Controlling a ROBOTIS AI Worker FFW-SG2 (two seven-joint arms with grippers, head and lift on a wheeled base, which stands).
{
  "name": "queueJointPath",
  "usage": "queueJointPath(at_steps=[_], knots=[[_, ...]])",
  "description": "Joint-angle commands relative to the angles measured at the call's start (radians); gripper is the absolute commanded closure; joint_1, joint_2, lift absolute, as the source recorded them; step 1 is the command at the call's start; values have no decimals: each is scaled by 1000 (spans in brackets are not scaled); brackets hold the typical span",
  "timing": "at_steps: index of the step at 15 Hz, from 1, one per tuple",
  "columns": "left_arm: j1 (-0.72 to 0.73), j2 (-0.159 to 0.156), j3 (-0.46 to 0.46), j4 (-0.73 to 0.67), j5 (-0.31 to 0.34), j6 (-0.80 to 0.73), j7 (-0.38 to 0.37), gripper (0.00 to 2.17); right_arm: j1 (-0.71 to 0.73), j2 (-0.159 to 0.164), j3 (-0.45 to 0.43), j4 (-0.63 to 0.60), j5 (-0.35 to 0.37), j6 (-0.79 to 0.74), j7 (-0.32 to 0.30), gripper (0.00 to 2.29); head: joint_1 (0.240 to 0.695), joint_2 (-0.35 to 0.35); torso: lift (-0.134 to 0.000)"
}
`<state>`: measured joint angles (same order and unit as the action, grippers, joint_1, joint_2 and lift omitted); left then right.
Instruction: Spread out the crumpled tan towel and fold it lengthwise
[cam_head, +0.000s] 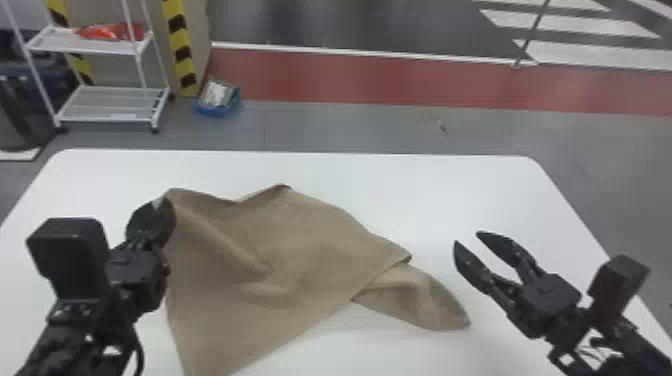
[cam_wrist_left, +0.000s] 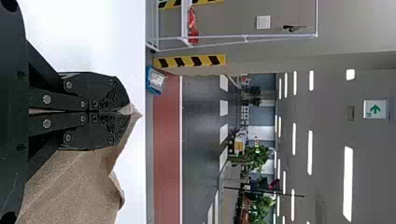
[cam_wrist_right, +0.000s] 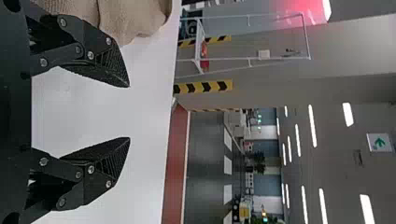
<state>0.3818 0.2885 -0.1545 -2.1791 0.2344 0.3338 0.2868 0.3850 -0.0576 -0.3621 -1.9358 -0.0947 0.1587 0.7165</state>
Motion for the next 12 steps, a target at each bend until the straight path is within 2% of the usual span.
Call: queueJointPath(at_steps=[1, 3, 9, 12], knots=[[-1, -2, -14, 4, -18, 0, 0, 2142, -67, -21, 69, 35, 128, -3, 55, 586, 695, -106, -124], [3, -2, -16, 10, -23, 0, 3, 2142, -75, -27, 114, 49, 227, -37, 75, 586, 695, -63, -124], [6, -3, -11, 19, -24, -18, 5, 2138, -41, -30, 118, 84, 329, -165, 101, 586, 695, -17, -124], [5, -5, -14, 25, -23, -28, 2, 2142, -57, -30, 126, 133, 369, -215, 83, 586, 695, -20, -124]])
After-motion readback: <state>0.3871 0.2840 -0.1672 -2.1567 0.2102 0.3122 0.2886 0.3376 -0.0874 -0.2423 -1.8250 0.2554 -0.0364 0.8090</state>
